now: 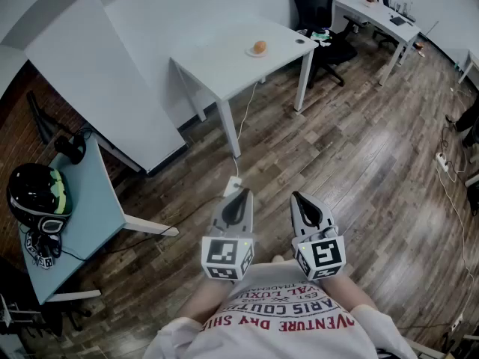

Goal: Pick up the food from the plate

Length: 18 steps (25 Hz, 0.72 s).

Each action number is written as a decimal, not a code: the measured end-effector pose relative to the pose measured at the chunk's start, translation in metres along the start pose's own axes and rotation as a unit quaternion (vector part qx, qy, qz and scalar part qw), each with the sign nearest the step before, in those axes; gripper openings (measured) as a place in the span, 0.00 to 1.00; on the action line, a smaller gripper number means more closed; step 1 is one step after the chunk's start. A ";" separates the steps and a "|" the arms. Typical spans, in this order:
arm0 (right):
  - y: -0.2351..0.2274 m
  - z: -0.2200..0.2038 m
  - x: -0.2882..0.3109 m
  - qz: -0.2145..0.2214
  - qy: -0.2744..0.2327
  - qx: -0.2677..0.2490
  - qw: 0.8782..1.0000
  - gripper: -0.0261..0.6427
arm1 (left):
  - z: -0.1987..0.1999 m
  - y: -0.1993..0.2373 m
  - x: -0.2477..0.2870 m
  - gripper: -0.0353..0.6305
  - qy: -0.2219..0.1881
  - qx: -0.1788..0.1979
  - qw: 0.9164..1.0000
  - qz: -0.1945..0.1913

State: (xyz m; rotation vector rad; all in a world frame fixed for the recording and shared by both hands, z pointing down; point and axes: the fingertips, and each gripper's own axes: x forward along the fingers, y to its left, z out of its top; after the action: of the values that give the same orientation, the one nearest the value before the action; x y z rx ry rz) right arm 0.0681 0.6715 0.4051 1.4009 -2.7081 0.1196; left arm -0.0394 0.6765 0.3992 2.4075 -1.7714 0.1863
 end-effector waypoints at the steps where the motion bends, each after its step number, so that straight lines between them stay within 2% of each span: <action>1: -0.006 -0.001 0.001 0.002 0.002 0.003 1.000 0.06 | -0.001 -0.003 0.005 0.06 0.003 -0.001 1.000 0.000; 11: -0.054 -0.008 0.009 -0.004 0.005 0.027 1.000 0.06 | -0.001 -0.021 0.044 0.06 0.004 -0.009 1.000 0.002; 18: -0.082 -0.021 0.018 -0.011 0.019 0.051 0.998 0.06 | -0.015 -0.029 0.070 0.06 0.028 -0.015 0.999 0.001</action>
State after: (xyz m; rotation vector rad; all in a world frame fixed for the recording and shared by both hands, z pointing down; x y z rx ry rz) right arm 0.1258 0.6123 0.4300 1.4391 -2.6901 0.2837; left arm 0.0090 0.6224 0.4258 2.3563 -1.7403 0.2239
